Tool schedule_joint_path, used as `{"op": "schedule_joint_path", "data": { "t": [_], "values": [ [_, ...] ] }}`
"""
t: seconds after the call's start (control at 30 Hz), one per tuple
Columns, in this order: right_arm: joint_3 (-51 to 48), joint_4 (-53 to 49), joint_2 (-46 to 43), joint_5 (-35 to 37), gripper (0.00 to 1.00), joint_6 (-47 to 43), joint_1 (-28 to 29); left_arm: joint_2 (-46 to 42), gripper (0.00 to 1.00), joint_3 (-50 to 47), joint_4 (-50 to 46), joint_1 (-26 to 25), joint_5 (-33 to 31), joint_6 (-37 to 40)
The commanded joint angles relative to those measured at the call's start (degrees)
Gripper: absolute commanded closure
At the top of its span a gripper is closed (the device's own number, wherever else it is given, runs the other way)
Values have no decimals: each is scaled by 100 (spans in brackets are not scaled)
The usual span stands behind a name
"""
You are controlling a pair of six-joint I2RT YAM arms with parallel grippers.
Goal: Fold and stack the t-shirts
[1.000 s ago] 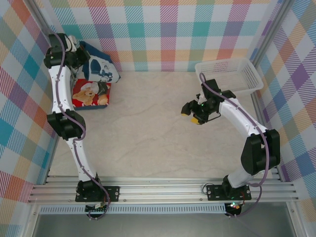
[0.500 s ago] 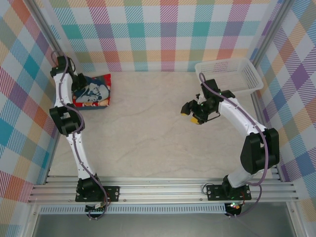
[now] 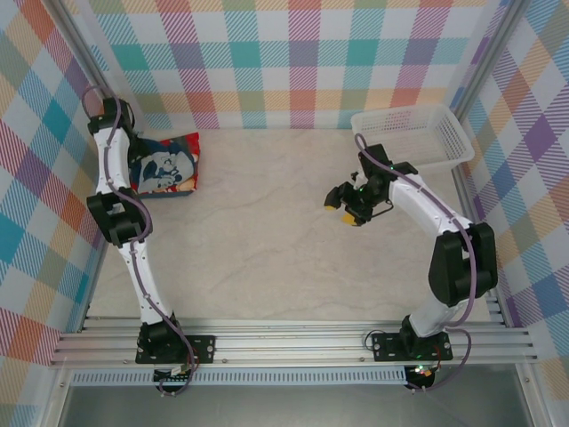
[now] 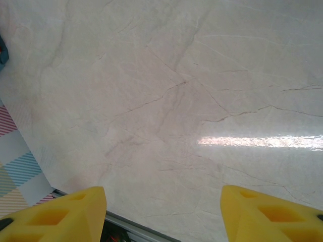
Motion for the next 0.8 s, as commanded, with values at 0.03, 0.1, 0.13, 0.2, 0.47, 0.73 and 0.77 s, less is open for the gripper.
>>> {"op": "schedule_joint_path", "data": {
  "t": [0.03, 0.1, 0.13, 0.2, 0.47, 0.73, 0.77],
  "values": [
    [197, 86, 136, -165, 39, 10, -26, -1023, 39, -15, 446, -620, 130, -872],
    [202, 133, 207, -185, 39, -7, -23, -767, 39, 184, 774, -917, 637, -1005],
    [209, 153, 236, -200, 39, -17, -23, -521, 41, 464, 782, -1061, 747, -1077],
    [219, 182, 263, -238, 39, -28, -20, -26, 42, 1100, 665, -1227, 670, -1104],
    [-165, 156, -94, -175, 38, -60, -28, 855, 42, 1101, 1444, -1070, 134, -1140],
    [-509, 262, -314, -152, 38, 56, -32, 1063, 40, 1058, 883, -893, -272, -828],
    [-539, 301, -324, -158, 38, 87, -34, 955, 39, 955, 790, -835, -294, -830]
  ]
}}
